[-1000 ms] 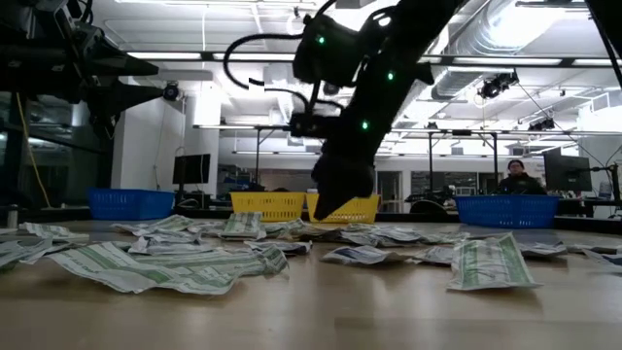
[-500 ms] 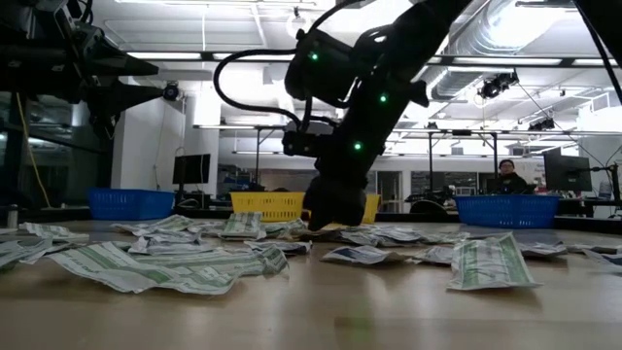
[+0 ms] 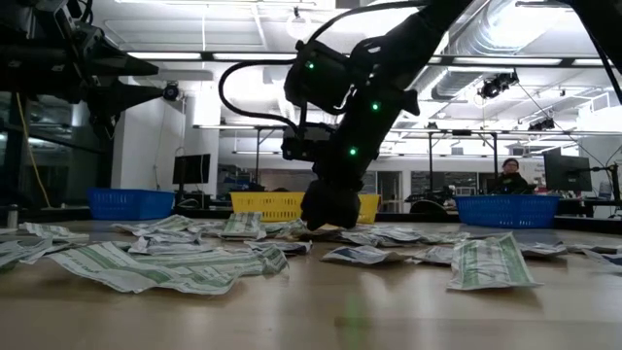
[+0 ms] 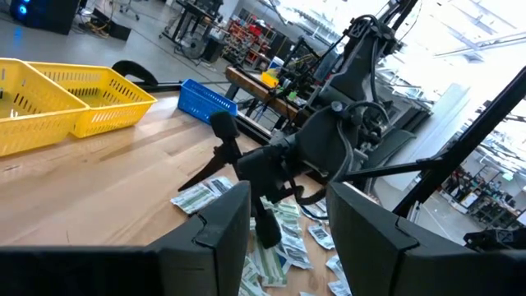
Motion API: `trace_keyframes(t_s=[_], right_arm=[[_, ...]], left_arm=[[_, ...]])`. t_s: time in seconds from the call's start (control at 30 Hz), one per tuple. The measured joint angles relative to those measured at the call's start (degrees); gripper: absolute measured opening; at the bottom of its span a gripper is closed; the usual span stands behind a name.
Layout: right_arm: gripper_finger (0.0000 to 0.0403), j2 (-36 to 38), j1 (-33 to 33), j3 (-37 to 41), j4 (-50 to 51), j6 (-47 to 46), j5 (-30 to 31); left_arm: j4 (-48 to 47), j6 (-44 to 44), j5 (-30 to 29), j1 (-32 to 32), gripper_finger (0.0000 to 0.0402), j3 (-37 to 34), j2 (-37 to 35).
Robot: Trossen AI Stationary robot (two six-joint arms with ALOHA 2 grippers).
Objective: Pick & Place First Aid Supplies
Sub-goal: Put the green bandage pack into the right yellow bin
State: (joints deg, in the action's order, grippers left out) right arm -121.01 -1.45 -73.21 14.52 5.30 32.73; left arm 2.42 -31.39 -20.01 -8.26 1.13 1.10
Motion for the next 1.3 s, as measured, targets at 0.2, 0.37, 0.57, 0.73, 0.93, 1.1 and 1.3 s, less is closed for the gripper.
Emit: trace_keyframes(t_s=[0.2, 0.37, 0.57, 0.73, 0.93, 1.1, 1.3], right_arm=[[0.0128, 0.02, -1.24, -0.04, 1.77, -0.46, -5.21], [0.0093, 0.0, -2.06, -0.02, 2.53, -0.51, -8.93], [0.0047, 0.02, -2.85, 0.0, 3.05, -0.41, -14.02], [0.0006, 0.08, -3.28, 0.0, 3.53, -1.27, -17.05], [0.0001, 0.03, -2.63, -0.21, 3.53, -3.63, -15.82], [0.0001, 0.08, -1.06, -3.36, 5.81, -2.29, -13.45], [0.0, -0.07, 0.09, -8.51, 12.9, -0.21, -11.52]], left_arm=[[0.0, 0.0, 0.0, 0.0, 0.0161, -0.01, -0.02], [0.0, 0.01, 0.0, 0.01, 0.0161, 0.0, 0.0], [0.0, 0.0, 0.0, -0.01, 0.0161, -0.02, 0.0], [0.0, 0.0, 0.0, -0.01, 0.0161, 0.0, -0.02], [0.0, 0.0, 0.0, 0.0, 0.0161, -0.01, 0.0], [0.0, 0.0, 0.0, -0.02, 0.0161, 0.0, 0.0], [0.0, 0.02, 0.0, 0.01, 0.0161, 0.0, 0.0]])
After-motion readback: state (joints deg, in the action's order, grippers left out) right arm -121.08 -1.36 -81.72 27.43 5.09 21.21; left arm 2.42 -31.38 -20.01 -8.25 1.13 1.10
